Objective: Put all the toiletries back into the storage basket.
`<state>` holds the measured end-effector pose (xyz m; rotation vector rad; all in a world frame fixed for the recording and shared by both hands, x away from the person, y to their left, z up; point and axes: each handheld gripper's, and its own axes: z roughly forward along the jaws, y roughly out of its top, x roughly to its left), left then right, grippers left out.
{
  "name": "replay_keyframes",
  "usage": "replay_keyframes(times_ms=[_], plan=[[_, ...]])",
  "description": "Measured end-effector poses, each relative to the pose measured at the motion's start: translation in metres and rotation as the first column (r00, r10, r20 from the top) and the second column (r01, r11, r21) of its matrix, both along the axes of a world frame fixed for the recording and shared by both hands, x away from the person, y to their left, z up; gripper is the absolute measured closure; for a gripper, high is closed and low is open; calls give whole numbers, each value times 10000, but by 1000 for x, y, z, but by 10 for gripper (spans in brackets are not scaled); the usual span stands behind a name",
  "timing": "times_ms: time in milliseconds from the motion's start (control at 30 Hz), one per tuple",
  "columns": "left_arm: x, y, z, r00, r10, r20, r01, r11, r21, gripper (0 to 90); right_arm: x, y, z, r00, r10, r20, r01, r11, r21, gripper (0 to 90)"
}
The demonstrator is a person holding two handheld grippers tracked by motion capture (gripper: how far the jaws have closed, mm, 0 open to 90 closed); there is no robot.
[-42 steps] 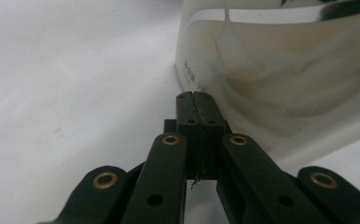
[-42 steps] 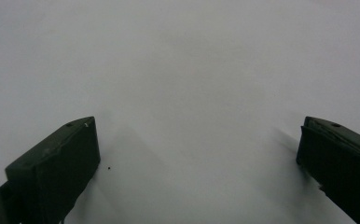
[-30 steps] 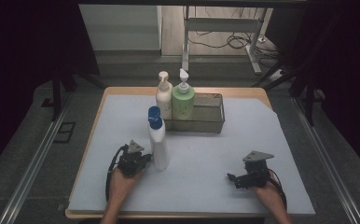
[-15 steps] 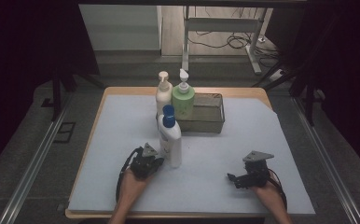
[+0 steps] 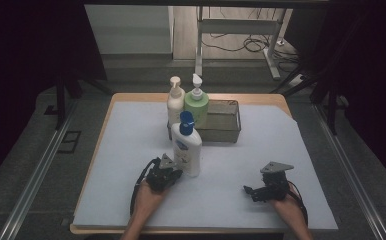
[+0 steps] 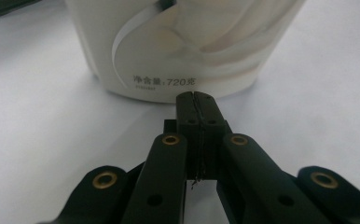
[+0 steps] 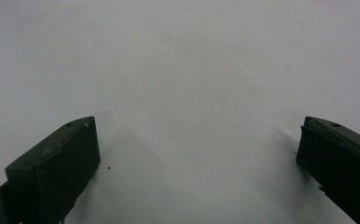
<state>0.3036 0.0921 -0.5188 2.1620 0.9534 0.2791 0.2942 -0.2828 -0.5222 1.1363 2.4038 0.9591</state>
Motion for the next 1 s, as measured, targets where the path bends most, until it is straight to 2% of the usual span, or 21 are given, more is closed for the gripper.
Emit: replay_keyframes(times_ms=[167,267,400,633,1000], plan=[[0,0,0,10000,-41,-37,41,10000,-80,886,0,0,0,10000,-10,1,10,10000,-20,0],[-4,-2,1,9998,-189,101,187,9997,177,842,0,0,0,10000,-2,-17,2,10000,-22,0],[-9,-4,4,9992,-227,318,211,9986,485,744,0,0,0,10000,-37,-31,37,10000,-21,0],[-15,4,8,9990,42,437,-60,9992,407,551,1,1,1,10000,-62,-50,62,10000,-55,0],[-24,18,9,9979,613,203,-618,9978,249,284,-1,3,3,9998,-57,-183,56,10000,-53,0]])
